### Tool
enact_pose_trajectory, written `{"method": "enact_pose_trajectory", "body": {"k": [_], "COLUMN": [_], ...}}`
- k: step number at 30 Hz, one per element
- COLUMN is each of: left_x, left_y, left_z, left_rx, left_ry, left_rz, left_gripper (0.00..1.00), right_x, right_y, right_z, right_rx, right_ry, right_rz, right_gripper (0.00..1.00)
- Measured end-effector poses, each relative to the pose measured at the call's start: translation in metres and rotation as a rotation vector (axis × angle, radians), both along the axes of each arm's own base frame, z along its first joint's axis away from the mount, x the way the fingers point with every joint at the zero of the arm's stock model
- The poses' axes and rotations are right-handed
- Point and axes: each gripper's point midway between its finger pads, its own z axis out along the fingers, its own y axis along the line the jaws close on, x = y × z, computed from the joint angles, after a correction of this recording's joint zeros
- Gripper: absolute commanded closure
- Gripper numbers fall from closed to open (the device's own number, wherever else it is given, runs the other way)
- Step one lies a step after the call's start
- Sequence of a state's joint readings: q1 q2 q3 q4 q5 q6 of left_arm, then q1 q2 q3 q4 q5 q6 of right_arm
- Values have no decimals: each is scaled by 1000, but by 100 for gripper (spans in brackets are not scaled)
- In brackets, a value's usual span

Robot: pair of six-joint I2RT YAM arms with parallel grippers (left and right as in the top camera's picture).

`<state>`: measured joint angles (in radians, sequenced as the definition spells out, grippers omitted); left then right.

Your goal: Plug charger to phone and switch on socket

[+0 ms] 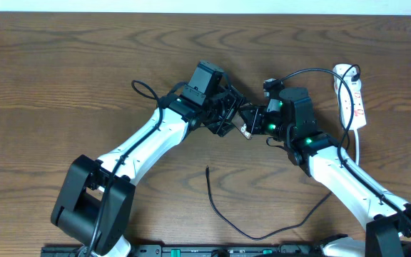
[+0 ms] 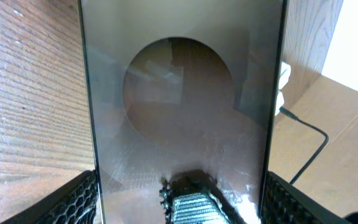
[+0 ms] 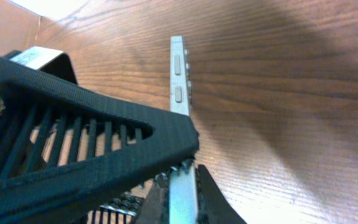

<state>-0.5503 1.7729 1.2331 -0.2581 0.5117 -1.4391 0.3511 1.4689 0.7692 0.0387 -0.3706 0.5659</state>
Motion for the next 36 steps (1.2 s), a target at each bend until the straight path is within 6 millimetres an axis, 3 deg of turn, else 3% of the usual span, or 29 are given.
{"method": "enact_pose_trajectory", "body": {"k": [4, 5, 6, 7, 8, 17, 23, 29, 36], "left_x": [0, 1, 1, 3, 4, 20, 45, 57, 62], "left_y": [0, 0, 1, 0, 1, 20, 40, 61, 92], "left_z": [0, -1, -1, 1, 2, 6, 35, 72, 88], "left_rx": [4, 6, 7, 5, 6, -7, -136, -290, -390], "left_ry": [-3, -4, -6, -13, -18, -60, -184, -291, -285], "left_rz": [3, 4, 6, 8, 9, 1, -76, -149, -152], "left_gripper": [93, 76, 54, 24, 6, 6, 5, 5, 5], "right_x": [0, 0, -1, -1, -1, 1, 18, 40, 49], "right_y": [0, 0, 0, -1, -1, -5, -26, -38, -33], "right_z": [0, 0, -1, -3, -4, -5, 2, 31, 60], "right_rx": [-1, -2, -7, -10, -12, -12, 33, 239, 540], "right_ry": [0, 0, 0, 9, 13, 15, 8, 12, 129], "right_rz": [-1, -1, 4, 2, 0, -13, -103, -223, -340], "right_gripper": [99, 99, 99, 99, 99, 99, 99, 99, 99]}}
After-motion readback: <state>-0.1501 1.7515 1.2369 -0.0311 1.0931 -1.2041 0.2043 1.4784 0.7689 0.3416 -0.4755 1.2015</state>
